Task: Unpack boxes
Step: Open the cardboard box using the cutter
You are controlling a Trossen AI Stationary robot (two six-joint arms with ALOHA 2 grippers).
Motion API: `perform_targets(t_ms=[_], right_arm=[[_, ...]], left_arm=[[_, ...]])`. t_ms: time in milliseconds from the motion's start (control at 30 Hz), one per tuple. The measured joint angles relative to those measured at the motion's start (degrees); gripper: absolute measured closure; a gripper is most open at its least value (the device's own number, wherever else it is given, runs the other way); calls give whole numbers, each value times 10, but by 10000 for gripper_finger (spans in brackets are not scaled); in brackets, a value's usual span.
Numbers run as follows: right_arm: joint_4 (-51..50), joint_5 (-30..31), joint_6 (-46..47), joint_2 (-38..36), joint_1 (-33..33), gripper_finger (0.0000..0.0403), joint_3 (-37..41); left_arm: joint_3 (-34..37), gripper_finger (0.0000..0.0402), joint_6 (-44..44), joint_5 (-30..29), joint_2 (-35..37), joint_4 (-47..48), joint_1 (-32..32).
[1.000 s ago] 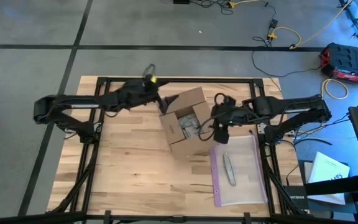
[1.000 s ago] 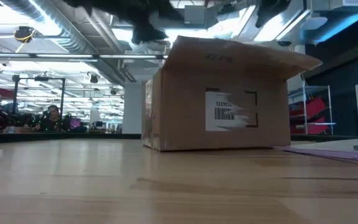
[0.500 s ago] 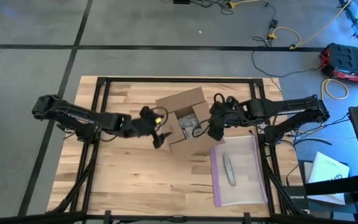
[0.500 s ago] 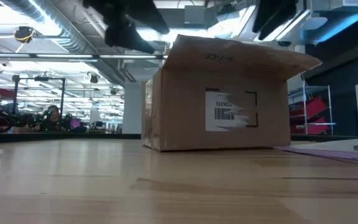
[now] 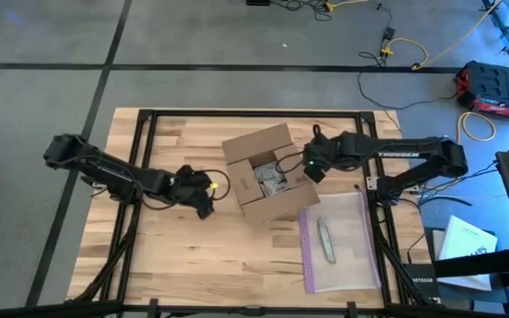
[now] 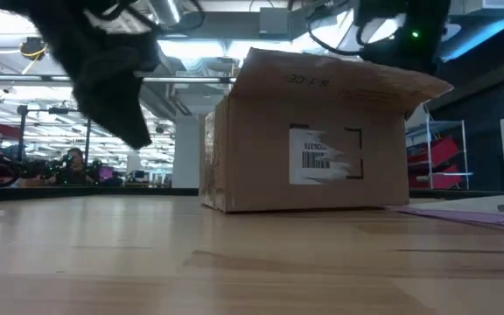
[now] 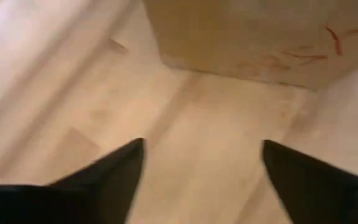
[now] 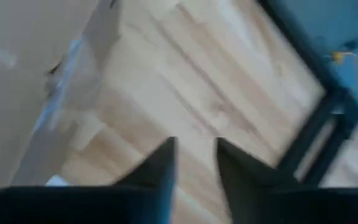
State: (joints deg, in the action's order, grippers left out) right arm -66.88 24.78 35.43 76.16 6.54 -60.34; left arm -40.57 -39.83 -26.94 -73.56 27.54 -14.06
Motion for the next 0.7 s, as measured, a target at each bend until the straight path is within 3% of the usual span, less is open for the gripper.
perform_targets(t_ms=[67,167,200,333,533,700], right_arm=[[43,-12,-9,-21,-1,384,38],[100,-25,2,-62,-2,397,93],[116,-24,6,-80,-1,400,111],[219,-36,17,-172,11,402,197],[370,-154,31,-325,60,403,346],[433,-185,53,-371,66,403,404]], left_arm=[[43,219,-11,23,17,-63,-6],[86,354,-28,58,40,-144,-14],[94,376,-34,60,46,-166,-17],[114,398,-61,36,51,-256,-21],[168,400,-152,-78,39,-380,-22],[211,400,-211,-118,39,-433,-3]])
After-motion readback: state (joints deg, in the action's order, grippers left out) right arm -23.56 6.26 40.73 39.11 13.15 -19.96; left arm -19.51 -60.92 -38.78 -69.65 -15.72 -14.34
